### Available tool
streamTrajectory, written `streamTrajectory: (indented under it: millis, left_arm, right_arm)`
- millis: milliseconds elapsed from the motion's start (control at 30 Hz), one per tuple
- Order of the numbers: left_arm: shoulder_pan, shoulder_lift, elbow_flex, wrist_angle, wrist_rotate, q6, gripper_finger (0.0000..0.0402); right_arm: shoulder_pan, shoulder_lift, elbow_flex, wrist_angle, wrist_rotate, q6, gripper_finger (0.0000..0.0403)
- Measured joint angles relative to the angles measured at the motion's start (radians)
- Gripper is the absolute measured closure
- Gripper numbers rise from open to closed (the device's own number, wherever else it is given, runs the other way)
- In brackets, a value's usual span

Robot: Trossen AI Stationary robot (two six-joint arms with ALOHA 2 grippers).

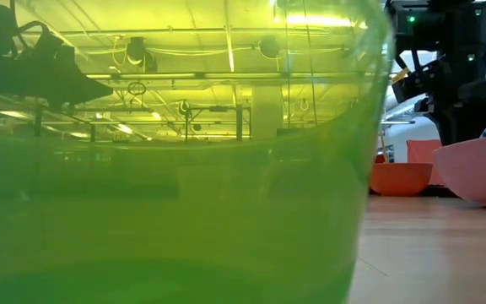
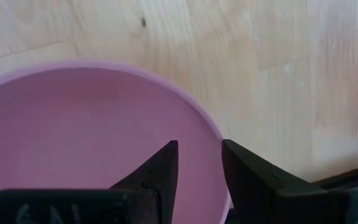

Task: Place and stack bowls onto a shelf
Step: Put the big pink bowl on the shelf

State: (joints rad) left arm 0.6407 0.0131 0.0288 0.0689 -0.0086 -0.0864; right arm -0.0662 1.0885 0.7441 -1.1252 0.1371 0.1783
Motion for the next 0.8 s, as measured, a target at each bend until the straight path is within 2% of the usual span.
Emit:
streamTrajectory:
  millis: [300, 467, 500, 633, 800]
  left_arm:
    - [0.0, 0.0, 0.0, 0.005, 0.0, 0.0, 0.0394]
    - [0.0, 0.0, 0.0, 0.013, 0.0, 0.0, 0.0394]
    - [0.0, 0.0, 0.0, 0.013, 0.0, -0.002, 0.0394]
    - [0.0, 0.0, 0.0, 0.012, 0.0, -0.024, 0.0394]
    - [0.0, 0.0, 0.0, 0.012, 0.0, -0.027, 0.0394]
  right_arm:
    - [0.0, 0.001, 0.025, -0.001, 0.002, -0.044, 0.0287]
    - [-0.007, 0.0, 0.053, 0.037, 0.092, -0.174, 0.0287]
    - [-0.014, 0.0, 0.053, 0.041, 0.081, -0.19, 0.0287]
    - [-0.042, 0.015, 0.053, 0.036, -0.067, -0.227, 0.0287]
    - [-0.057, 0.035, 0.053, 0.018, -0.089, -0.323, 0.0287]
